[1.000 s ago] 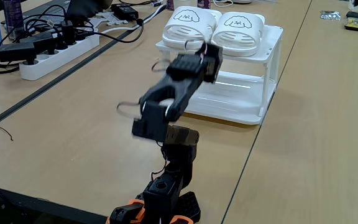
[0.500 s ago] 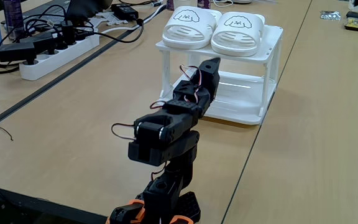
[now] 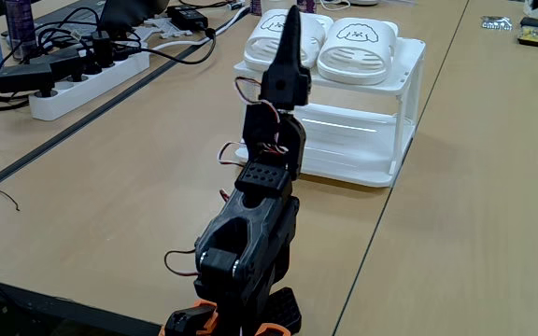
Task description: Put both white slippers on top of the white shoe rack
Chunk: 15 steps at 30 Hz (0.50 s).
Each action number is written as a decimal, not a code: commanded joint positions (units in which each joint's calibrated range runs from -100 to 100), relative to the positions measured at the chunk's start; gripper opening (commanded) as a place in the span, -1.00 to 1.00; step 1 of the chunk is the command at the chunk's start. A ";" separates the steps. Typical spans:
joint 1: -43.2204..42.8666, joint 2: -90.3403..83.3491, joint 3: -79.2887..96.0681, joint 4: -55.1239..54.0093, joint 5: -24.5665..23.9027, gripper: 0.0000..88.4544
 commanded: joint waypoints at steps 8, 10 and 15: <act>0.17 -1.13 0.18 -30.22 0.42 -0.98; 0.17 -1.13 0.18 -36.26 0.42 -0.98; 0.25 -1.13 0.18 -46.01 0.42 -0.98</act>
